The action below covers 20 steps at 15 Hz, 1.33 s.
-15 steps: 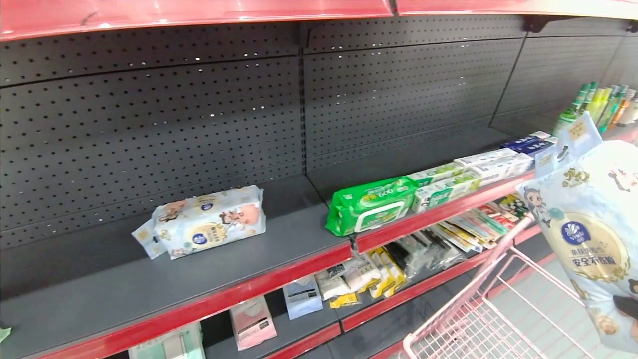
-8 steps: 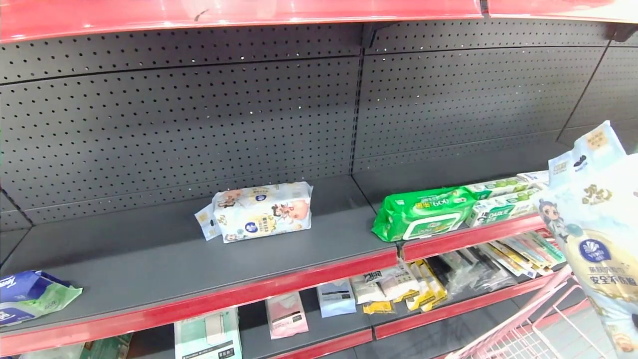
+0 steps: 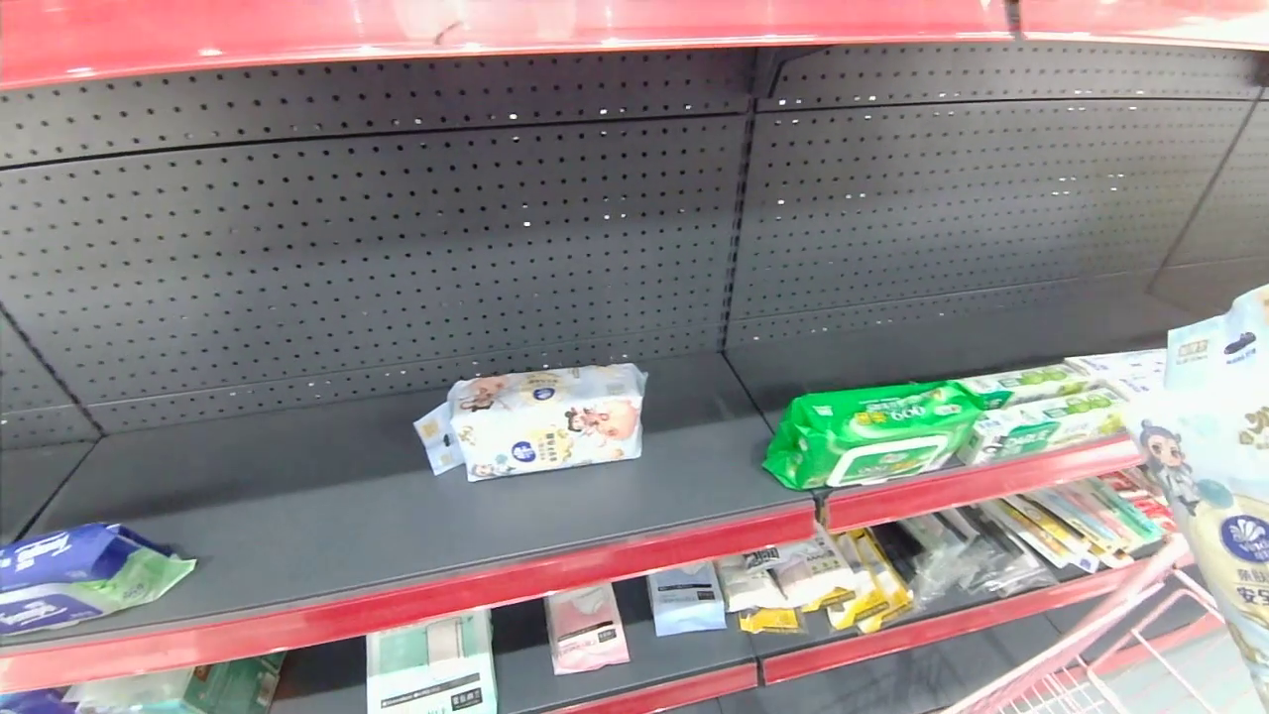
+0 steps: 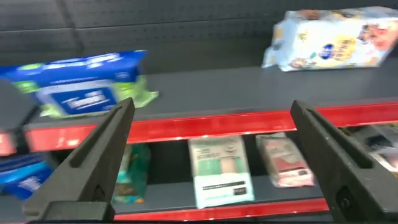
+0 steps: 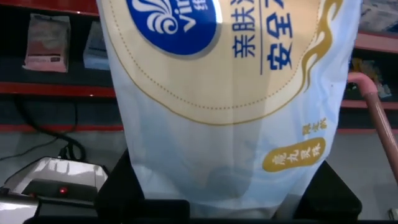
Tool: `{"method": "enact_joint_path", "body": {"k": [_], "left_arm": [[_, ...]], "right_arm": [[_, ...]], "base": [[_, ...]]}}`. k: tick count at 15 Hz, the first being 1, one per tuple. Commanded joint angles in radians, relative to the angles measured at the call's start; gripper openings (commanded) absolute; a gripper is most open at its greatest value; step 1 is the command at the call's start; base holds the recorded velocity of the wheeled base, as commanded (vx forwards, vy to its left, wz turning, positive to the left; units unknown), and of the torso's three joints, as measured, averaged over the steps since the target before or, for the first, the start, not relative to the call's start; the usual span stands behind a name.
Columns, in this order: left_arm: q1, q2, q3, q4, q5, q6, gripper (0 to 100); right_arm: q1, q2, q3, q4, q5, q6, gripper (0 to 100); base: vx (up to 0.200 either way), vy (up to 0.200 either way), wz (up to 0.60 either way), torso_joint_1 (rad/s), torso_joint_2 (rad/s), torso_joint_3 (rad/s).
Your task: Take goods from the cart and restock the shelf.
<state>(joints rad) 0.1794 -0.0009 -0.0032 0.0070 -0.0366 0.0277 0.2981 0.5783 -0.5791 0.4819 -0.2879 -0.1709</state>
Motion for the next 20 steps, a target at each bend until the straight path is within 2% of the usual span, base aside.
{"method": "enact_joint_path", "body": {"k": [1, 3, 4, 5, 6, 7, 8, 9, 10, 11, 12, 13, 14, 15, 16, 17, 20], "left_arm": [[-0.003, 0.001, -0.001, 0.001, -0.019, 0.008, 100], [-0.017, 0.001, -0.031, 0.004, -0.039, 0.028, 100], [-0.018, 0.156, -0.173, 0.002, -0.039, 0.02, 100], [-0.017, 0.289, -0.259, -0.009, -0.039, -0.015, 100], [-0.018, 0.478, -0.376, -0.056, -0.045, -0.095, 100], [-0.018, 0.664, -0.429, -0.099, -0.042, -0.029, 100], [-0.017, 0.716, -0.437, -0.108, -0.043, 0.012, 100], [-0.018, 0.848, -0.428, -0.125, -0.046, 0.113, 100], [-0.021, 0.94, -0.434, -0.131, -0.065, 0.199, 100], [-0.024, 1.026, -0.454, -0.136, -0.146, 0.261, 100], [-0.024, 1.11, -0.489, -0.14, -0.258, 0.304, 100], [-0.026, 1.153, -0.511, -0.14, -0.318, 0.327, 100], [-0.026, 1.273, -0.567, -0.14, -0.414, 0.397, 100], [-0.026, 1.368, -0.627, -0.14, -0.462, 0.442, 100], [-0.029, 1.444, -0.684, -0.14, -0.51, 0.472, 100], [-0.049, 1.51, -0.732, -0.14, -0.557, 0.486, 100], [-0.109, 1.653, -0.825, -0.14, -0.62, 0.557, 100]], "right_arm": [[0.001, -0.028, 0.007, 0.0, 0.006, -0.002, 0], [-0.007, -0.066, 0.019, -0.002, -0.01, -0.01, 0], [-0.01, -0.117, 0.019, -0.002, -0.008, -0.013, 0], [-0.01, -0.138, 0.022, -0.002, -0.008, -0.012, 0], [-0.011, -0.183, 0.044, -0.005, -0.01, -0.013, 0], [-0.011, -0.239, 0.079, -0.039, -0.013, -0.032, 0], [-0.014, -0.258, 0.097, -0.057, -0.017, -0.041, 0], [-0.04, -0.305, 0.162, -0.109, -0.062, -0.045, 0], [-0.043, -0.33, 0.205, -0.172, -0.059, -0.045, 0], [-0.045, -0.347, 0.219, -0.223, -0.059, -0.045, 0], [-0.048, -0.351, 0.225, -0.229, -0.063, -0.045, 0], [-0.051, -0.351, 0.225, -0.229, -0.065, -0.049, 0], [-0.051, -0.35, 0.225, -0.227, -0.06, -0.058, 0], [-0.051, -0.347, 0.223, -0.227, -0.063, -0.065, 0], [-0.051, -0.345, 0.223, -0.227, -0.065, -0.067, 0], [-0.051, -0.345, 0.223, -0.227, -0.068, -0.07, 0], [-0.053, -0.368, 0.229, -0.223, -0.074, -0.099, 0]], "base": [[0.0, 0.0, 0.6, 0.002, 0.0, 0.002], [0.0, 0.0, 0.0, 0.0, 0.0, 0.0], [0.0, 0.0, 0.0, 0.0, 0.0, 0.0], [0.0, 0.0, 0.0, 0.0, 0.0, 0.0], [0.0, 0.0, 0.0, 0.0, 0.0, 0.0], [0.0, 0.0, 0.0, 0.0, 0.0, 0.0], [0.0, 0.0, 0.0, 0.0, 0.0, 0.0], [0.0, 0.0, 0.0, 0.0, 0.0, 0.0], [0.0, 0.0, 0.0, 0.0, 0.0, 0.0], [0.0, 0.0, 0.0, 0.0, 0.0, 0.0], [0.0, 0.0, 0.0, 0.0, 0.0, 0.0], [0.0, 0.0, 0.0, 0.0, 0.0, 0.0], [0.0, 0.0, 0.0, 0.0, 0.0, 0.0], [0.0, 0.0, 0.0, 0.0, 0.0, 0.0], [0.0, 0.0, 0.0, 0.0, 0.0, 0.0], [0.0, 0.0, 0.0, 0.0, 0.0, 0.0], [0.0, 0.0, 0.0, 0.0, 0.0, 0.0]]}}
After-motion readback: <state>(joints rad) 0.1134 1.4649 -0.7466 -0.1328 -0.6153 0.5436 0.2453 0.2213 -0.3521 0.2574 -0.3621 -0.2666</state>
